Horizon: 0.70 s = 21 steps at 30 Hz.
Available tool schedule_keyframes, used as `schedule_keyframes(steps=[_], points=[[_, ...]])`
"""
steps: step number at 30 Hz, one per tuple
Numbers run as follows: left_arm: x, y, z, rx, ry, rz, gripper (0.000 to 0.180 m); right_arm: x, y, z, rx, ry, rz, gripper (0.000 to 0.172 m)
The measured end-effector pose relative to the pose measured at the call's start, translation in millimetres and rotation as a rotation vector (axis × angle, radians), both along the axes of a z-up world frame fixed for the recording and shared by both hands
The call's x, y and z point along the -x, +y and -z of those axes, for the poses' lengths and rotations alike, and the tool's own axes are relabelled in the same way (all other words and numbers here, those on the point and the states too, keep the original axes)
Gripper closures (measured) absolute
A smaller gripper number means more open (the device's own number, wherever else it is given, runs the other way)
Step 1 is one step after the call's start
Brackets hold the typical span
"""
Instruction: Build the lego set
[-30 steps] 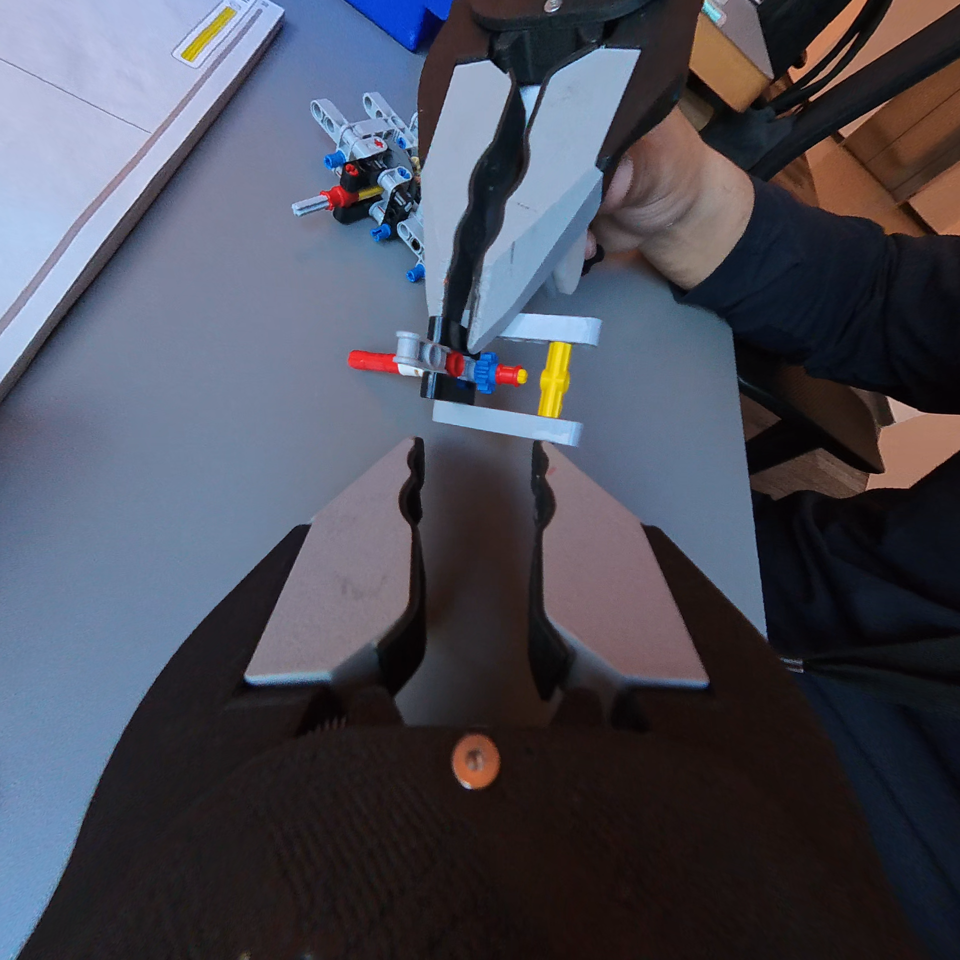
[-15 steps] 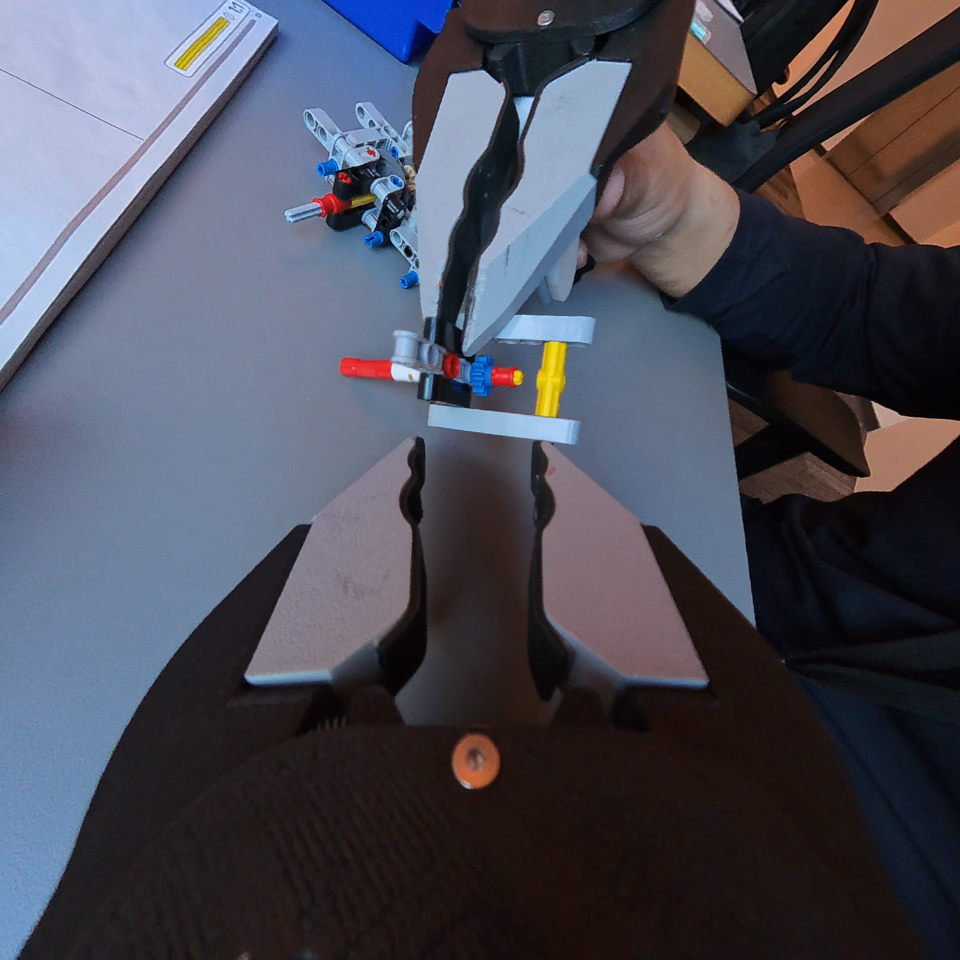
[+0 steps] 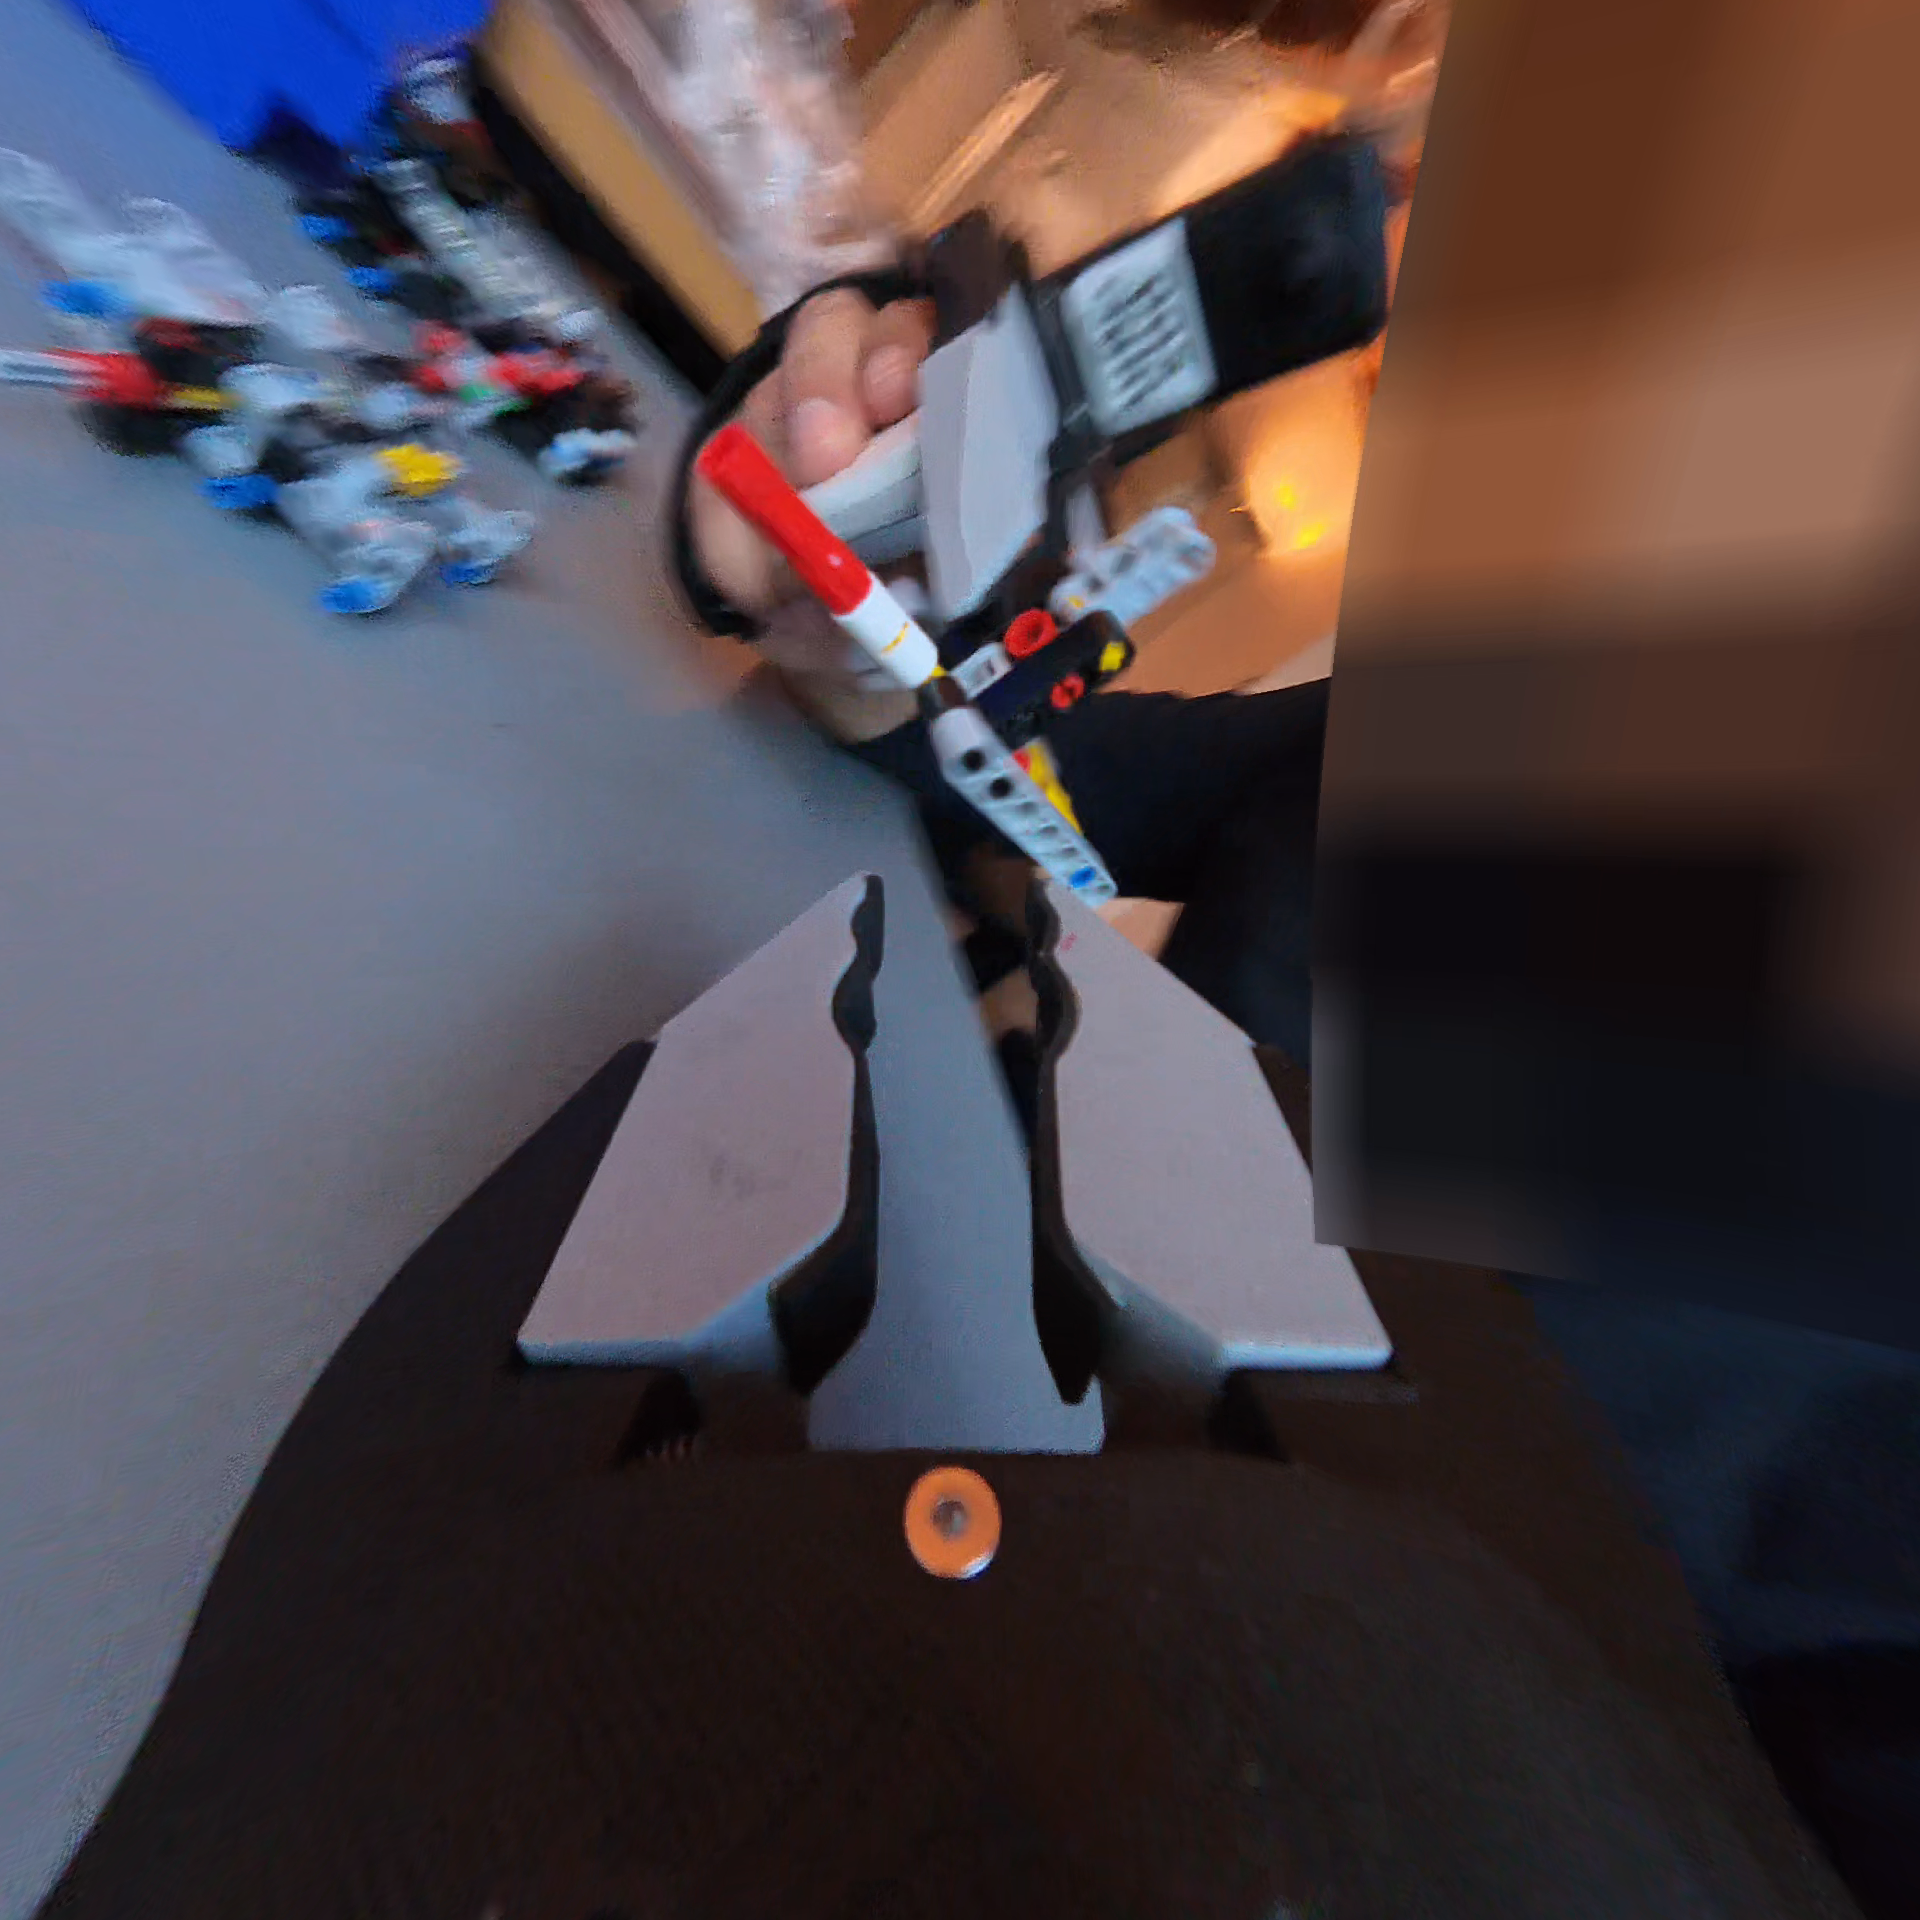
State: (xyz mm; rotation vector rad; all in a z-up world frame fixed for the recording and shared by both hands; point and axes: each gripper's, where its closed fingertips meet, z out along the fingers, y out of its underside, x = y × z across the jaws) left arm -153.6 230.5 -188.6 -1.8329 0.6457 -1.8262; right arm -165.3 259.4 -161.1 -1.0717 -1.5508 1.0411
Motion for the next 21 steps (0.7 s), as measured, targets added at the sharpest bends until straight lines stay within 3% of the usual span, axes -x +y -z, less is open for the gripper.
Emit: schedule_keyframes(steps=[3, 8, 11, 14, 17, 19, 21], points=[[4.0, -7.5, -20.2, 0.027, -0.144, 0.064, 0.160, -2.1, 0.6, -3.7, -0.136, 0.030, 0.065, 0.168], [1.1, -3.9, -9.8, 0.028, -0.098, 0.062, 0.155, 0.7, 1.4, 8.5, -0.213, -0.013, 0.098, 0.172], [0.7, 10.4, 8.3, 0.012, 0.039, -0.039, 0.180, 6.1, 0.6, 35.8, -0.195, -0.129, 0.066, 0.172], [14.6, 26.9, 46.4, 0.017, 0.321, -0.159, 0.180, 8.0, 0.8, 54.9, -0.193, -0.218, 0.063, 0.172], [33.9, 33.5, 63.7, -0.080, 0.503, -0.219, 0.180, 4.8, 21.8, 45.1, -0.213, -0.178, 0.171, 0.172], [37.7, 35.5, 67.3, -0.069, 0.521, -0.237, 0.176, -2.7, 40.4, 37.0, -0.139, -0.154, 0.240, 0.172], [36.1, 34.6, 67.5, -0.072, 0.527, -0.231, 0.175, -9.9, 56.3, 35.9, -0.015, -0.149, 0.279, 0.155]])
